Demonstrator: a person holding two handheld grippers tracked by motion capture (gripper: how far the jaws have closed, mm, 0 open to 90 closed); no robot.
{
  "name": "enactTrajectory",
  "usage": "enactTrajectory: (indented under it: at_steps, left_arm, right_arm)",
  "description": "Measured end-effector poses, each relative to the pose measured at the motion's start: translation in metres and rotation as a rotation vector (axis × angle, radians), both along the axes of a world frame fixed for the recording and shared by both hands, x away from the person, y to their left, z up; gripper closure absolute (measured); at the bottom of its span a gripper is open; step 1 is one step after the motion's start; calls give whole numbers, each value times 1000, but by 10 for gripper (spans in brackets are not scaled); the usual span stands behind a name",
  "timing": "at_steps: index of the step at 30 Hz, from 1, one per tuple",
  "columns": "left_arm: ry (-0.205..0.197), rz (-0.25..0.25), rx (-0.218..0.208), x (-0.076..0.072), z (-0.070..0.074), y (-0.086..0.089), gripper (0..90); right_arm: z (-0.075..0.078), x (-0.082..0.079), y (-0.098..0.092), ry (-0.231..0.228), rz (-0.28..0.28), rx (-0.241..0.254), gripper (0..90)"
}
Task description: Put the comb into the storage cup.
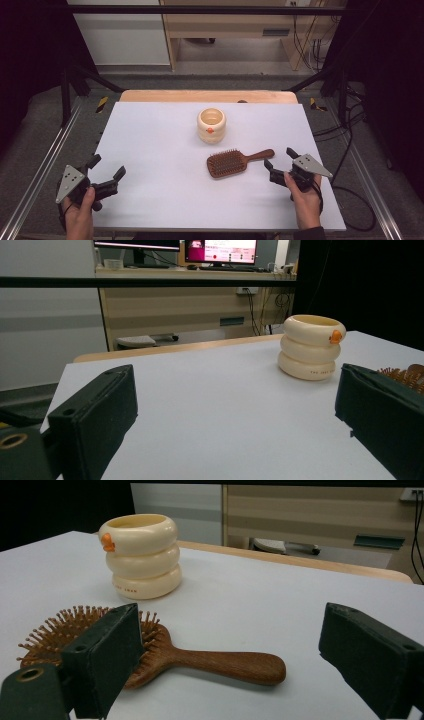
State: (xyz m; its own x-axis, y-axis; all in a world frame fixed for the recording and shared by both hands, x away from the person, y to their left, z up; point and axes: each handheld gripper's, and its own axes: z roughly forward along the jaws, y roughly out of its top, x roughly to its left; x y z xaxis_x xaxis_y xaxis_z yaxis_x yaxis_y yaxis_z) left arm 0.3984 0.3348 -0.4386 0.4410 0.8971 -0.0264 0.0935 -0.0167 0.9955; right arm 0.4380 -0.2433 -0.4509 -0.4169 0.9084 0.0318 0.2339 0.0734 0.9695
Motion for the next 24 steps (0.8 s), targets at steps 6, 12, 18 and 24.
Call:
enactTrajectory:
  at_steps: [6,12,18,24]
  left_arm:
    - [-3,-3,6,0,0,-2,35]
    - [3,-2,6,1,0,-2,35]
    - [6,-8,6,1,0,-4,35]
    - [8,-7,7,2,0,-4,34]
  right_arm:
    - [-1,1,0,32,8,31,89]
    - [-1,3,0,52,11,36,84]
    - [-2,4,0,70,9,40,75]
    - [-3,7,2,101,-4,31,72]
